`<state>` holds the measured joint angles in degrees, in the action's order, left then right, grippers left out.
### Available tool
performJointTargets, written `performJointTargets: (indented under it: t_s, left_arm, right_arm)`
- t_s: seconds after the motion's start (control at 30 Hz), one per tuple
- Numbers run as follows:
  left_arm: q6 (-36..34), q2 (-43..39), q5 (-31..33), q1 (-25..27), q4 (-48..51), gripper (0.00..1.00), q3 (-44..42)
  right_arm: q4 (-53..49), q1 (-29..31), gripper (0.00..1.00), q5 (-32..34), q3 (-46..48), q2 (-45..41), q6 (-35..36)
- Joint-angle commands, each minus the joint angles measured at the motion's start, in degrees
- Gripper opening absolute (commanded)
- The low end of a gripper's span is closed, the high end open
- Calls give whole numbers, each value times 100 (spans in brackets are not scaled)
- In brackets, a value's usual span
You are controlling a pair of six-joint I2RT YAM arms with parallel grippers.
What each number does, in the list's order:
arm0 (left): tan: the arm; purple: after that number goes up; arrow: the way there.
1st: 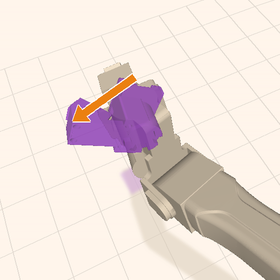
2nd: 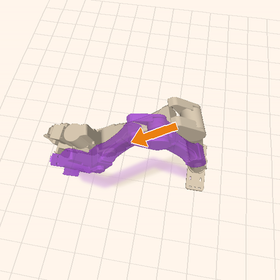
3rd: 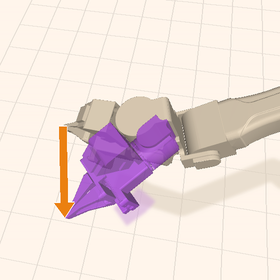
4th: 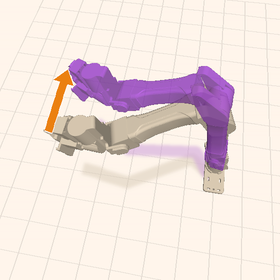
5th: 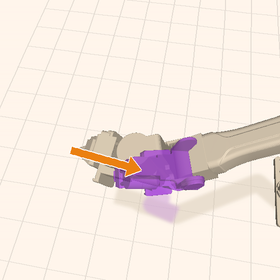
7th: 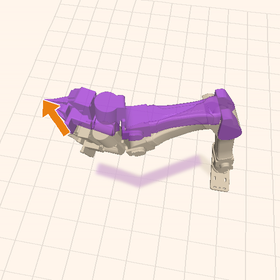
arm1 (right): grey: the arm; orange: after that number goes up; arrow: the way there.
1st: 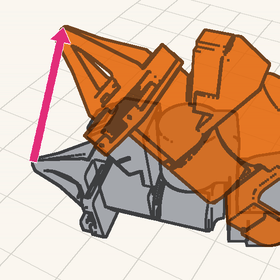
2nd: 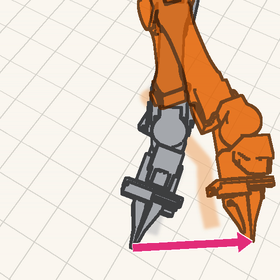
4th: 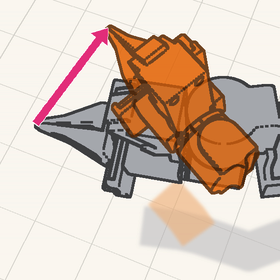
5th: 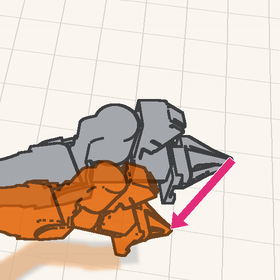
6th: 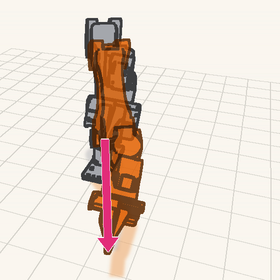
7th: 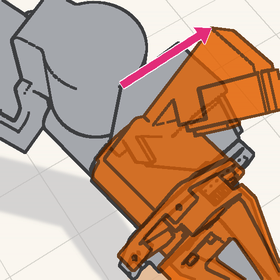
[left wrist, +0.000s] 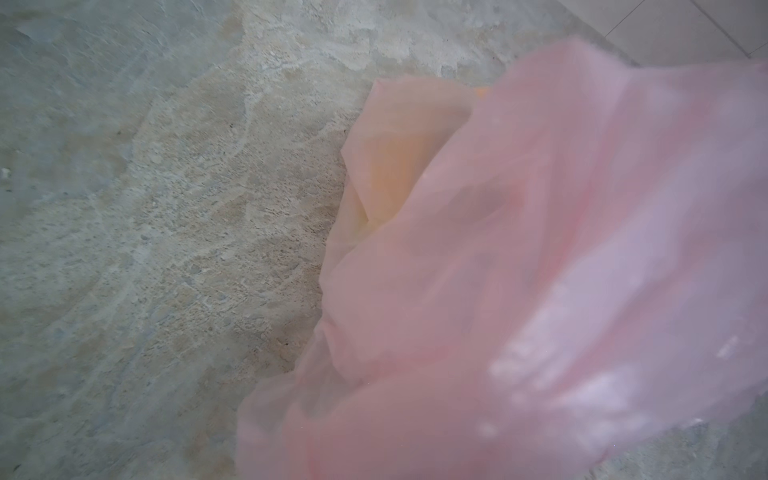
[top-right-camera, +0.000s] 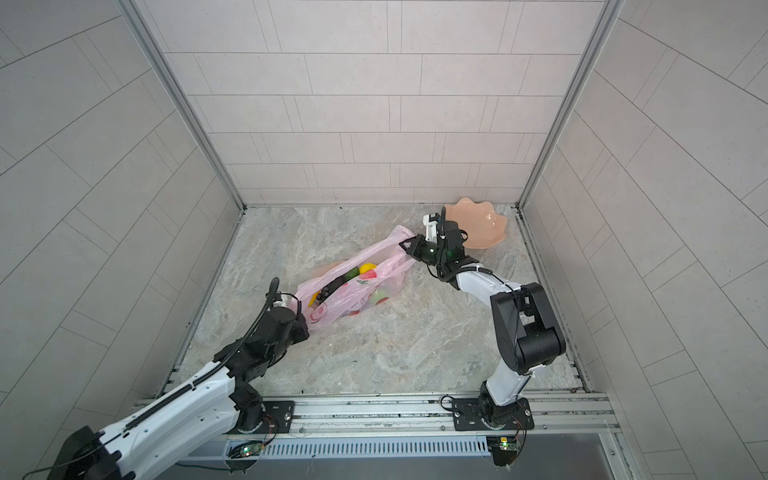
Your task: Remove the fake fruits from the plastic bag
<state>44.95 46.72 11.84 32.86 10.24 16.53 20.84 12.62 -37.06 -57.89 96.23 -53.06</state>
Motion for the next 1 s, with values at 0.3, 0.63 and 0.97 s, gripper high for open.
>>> performJointTargets:
  t_s: [0.3,0.63,0.97]
  left_arm:
    - [-729,1619,-1158,289,-951,0,951]
    - [-805,2254,-1154,389,-955,0,1247]
    - [-771,2447,-1170,532,-1027,0,1328]
  right_arm:
    - [-1530,302,48,549,-265,-678,846]
    - [-3649,469,77,1930,-183,-1973,1741]
    - [-4584,2127,78,4034,-954,-1137,1985]
